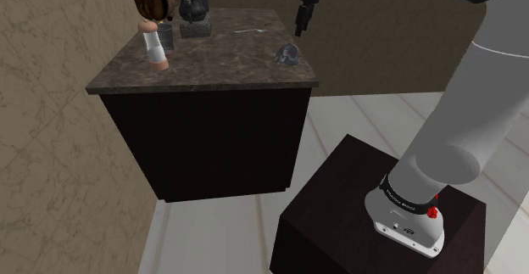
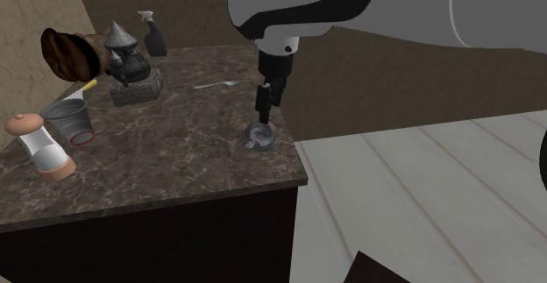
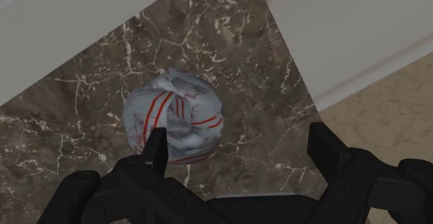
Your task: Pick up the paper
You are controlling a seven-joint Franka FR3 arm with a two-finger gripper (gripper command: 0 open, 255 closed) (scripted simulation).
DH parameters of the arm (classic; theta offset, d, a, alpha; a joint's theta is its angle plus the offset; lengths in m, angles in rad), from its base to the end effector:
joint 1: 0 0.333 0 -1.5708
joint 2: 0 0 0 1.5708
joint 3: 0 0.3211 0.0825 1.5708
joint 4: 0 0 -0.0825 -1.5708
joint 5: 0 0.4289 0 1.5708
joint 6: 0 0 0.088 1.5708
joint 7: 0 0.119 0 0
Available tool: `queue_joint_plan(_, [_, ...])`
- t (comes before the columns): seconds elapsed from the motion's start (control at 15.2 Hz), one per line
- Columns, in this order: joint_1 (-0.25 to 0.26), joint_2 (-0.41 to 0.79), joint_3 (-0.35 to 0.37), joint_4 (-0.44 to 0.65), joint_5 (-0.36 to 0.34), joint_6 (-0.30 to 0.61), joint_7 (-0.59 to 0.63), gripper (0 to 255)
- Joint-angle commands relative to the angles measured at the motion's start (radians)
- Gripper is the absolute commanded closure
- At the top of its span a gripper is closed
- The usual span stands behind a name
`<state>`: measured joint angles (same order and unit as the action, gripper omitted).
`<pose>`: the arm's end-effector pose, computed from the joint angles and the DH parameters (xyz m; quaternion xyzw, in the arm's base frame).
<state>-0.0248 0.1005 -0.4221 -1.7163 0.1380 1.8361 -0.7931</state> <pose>0.5856 -0.2573 0.5083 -0.9865 -0.1563 -0.0385 0.0294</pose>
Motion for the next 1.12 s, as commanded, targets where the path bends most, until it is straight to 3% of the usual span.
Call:
queue_joint_plan(0.0, [-0.025, 0.108, -0.009, 0.108, 0.042, -0.023, -0.069, 0])
queue_joint_plan(0.33, [-0.105, 0.338, 0.006, 0.382, 0.114, -0.105, -0.176, 0])
queue_joint_plan(0.92, [-0.096, 0.341, 0.011, 0.284, 0.119, -0.006, -0.188, 0])
queue_joint_plan(0.99, [-0.096, 0.340, 0.011, 0.279, 0.119, -0.001, -0.189, 255])
queue_joint_plan(1.06, [-0.096, 0.340, 0.011, 0.279, 0.119, -0.001, -0.189, 255])
